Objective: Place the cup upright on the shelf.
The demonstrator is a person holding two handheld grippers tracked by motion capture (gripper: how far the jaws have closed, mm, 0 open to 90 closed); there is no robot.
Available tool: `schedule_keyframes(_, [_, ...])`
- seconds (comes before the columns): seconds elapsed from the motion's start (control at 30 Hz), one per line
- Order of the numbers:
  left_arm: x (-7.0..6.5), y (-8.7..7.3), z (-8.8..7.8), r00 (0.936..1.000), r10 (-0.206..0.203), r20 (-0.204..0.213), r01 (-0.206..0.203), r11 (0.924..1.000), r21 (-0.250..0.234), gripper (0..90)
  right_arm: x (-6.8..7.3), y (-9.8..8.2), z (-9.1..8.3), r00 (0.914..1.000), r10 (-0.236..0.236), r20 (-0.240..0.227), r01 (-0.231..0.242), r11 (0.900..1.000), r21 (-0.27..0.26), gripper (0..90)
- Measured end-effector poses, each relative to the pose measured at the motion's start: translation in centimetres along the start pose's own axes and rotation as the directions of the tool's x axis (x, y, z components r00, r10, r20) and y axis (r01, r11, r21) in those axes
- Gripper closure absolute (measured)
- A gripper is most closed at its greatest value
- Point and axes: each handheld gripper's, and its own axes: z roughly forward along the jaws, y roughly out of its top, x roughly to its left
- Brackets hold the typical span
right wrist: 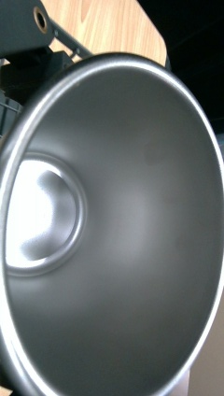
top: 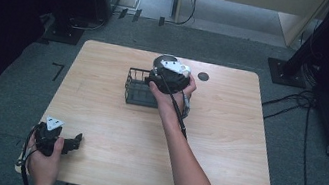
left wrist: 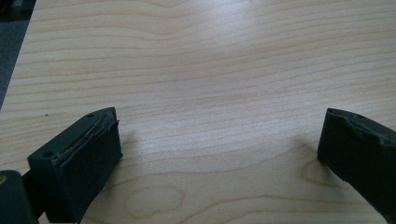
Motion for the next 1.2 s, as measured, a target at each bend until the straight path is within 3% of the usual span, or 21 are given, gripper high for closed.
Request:
schedule_keyframes(0.3, [0.0,0.0,0.0,1.0,0.0,0.0,0.0,1.0,0.001,0.0,0.7,-0.9,1.2,0.9989,0.013,0.046,-0.014,1.0,0.016,7.6])
schedule_keyframes(0.6, [0.0,0.0,0.0,1.0,0.0,0.0,0.0,1.0,0.0,0.0,0.7,-2.0,2.0,0.9983,0.018,0.056,-0.021,0.999,0.048,7.6])
schedule_keyframes(0.9, [0.0,0.0,0.0,1.0,-0.001,0.0,0.001,1.0,-0.001,0.0,0.2,-2.7,2.4,0.999,0.029,0.032,-0.033,0.994,0.103,7.4])
schedule_keyframes(1.07, [0.0,0.0,0.0,1.0,0.0,0.0,0.0,1.0,-0.001,0.0,0.0,-2.8,2.5,0.9998,0.019,0.011,-0.02,0.991,0.132,6.6])
schedule_keyframes(1.2, [0.0,0.0,0.0,1.0,-0.001,0.0,0.001,1.0,-0.001,0.0,0.0,-2.7,2.2,0.9998,0.0,-0.02,0.003,0.99,0.138,1.0])
